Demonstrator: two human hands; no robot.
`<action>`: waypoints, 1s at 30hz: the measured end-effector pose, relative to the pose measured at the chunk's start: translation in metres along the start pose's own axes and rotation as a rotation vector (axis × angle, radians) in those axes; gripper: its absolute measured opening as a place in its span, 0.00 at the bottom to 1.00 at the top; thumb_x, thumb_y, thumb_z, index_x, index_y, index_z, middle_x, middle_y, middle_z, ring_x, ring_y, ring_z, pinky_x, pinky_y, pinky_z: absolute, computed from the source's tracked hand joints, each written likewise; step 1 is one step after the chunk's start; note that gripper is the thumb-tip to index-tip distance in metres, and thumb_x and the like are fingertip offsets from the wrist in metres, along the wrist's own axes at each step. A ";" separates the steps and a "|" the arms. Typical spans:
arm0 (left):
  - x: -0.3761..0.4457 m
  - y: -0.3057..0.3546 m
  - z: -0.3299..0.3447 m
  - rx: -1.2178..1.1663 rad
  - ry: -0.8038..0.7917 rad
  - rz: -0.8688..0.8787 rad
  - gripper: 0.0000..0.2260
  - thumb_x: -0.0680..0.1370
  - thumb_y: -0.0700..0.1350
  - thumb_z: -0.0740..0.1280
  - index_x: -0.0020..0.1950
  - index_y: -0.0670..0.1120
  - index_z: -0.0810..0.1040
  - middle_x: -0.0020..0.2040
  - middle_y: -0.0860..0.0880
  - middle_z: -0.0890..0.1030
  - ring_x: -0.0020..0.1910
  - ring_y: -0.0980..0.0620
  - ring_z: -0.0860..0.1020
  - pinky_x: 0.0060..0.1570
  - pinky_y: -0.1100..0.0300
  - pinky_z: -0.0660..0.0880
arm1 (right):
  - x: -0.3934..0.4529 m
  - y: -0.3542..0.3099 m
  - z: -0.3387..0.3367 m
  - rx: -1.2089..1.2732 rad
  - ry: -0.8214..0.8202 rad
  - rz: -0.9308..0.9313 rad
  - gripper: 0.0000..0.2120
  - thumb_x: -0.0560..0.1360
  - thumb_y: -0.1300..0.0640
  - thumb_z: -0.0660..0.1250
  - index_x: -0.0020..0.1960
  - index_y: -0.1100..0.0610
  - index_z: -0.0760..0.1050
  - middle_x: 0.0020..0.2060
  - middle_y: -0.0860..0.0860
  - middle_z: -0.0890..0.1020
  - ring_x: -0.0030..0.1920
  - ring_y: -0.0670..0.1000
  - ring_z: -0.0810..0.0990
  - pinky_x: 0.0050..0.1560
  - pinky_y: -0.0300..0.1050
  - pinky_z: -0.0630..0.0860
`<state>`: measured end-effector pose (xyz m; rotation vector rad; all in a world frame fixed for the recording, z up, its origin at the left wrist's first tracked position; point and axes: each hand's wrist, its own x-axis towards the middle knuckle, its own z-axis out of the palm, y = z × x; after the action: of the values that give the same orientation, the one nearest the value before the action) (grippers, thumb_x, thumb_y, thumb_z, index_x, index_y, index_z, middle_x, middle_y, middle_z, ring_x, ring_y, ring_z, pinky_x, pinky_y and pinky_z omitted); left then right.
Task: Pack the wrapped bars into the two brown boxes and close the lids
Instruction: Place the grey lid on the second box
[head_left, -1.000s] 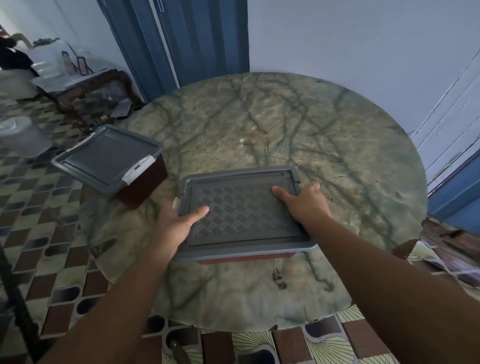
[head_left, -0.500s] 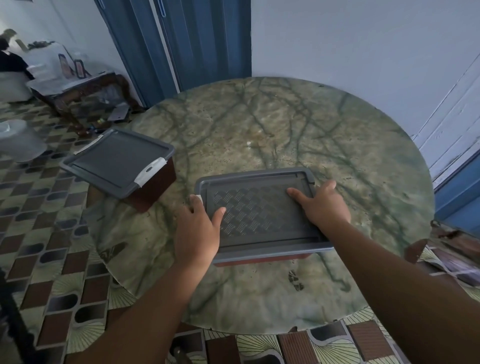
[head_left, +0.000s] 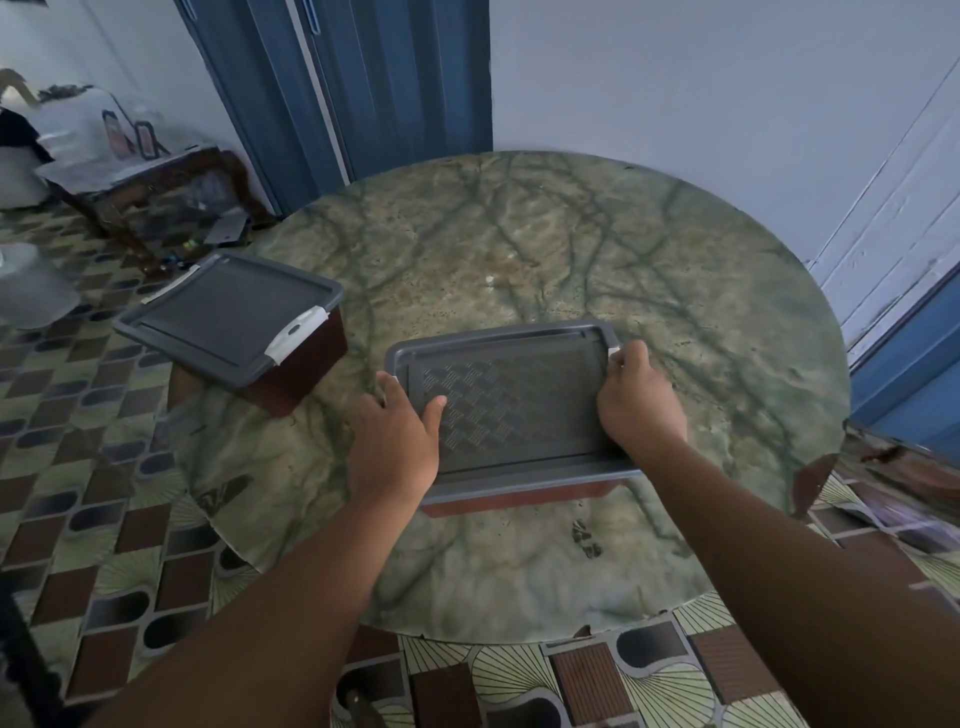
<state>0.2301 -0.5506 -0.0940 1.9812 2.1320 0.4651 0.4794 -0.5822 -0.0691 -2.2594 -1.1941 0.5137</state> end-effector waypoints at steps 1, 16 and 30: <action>0.000 0.000 0.000 -0.001 -0.003 0.001 0.38 0.83 0.65 0.54 0.83 0.40 0.52 0.68 0.34 0.70 0.60 0.38 0.76 0.48 0.49 0.77 | 0.004 0.003 -0.001 0.099 0.004 0.043 0.05 0.85 0.55 0.52 0.58 0.54 0.65 0.53 0.57 0.78 0.46 0.58 0.75 0.43 0.53 0.69; 0.005 -0.005 0.004 -0.039 0.005 -0.011 0.38 0.82 0.65 0.58 0.82 0.40 0.56 0.67 0.33 0.71 0.63 0.36 0.75 0.50 0.46 0.76 | 0.026 0.021 -0.015 0.461 -0.191 0.289 0.24 0.79 0.46 0.70 0.57 0.70 0.80 0.50 0.66 0.83 0.42 0.57 0.80 0.44 0.49 0.77; 0.005 -0.007 0.005 0.123 0.064 0.040 0.35 0.81 0.64 0.61 0.76 0.38 0.66 0.62 0.31 0.74 0.60 0.32 0.73 0.56 0.41 0.72 | 0.015 0.018 -0.007 0.386 -0.151 0.221 0.17 0.82 0.42 0.62 0.55 0.56 0.71 0.49 0.54 0.78 0.48 0.55 0.77 0.43 0.49 0.71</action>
<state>0.2250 -0.5453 -0.1010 2.1049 2.2129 0.4182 0.5031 -0.5798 -0.0758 -2.0511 -0.8280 0.9289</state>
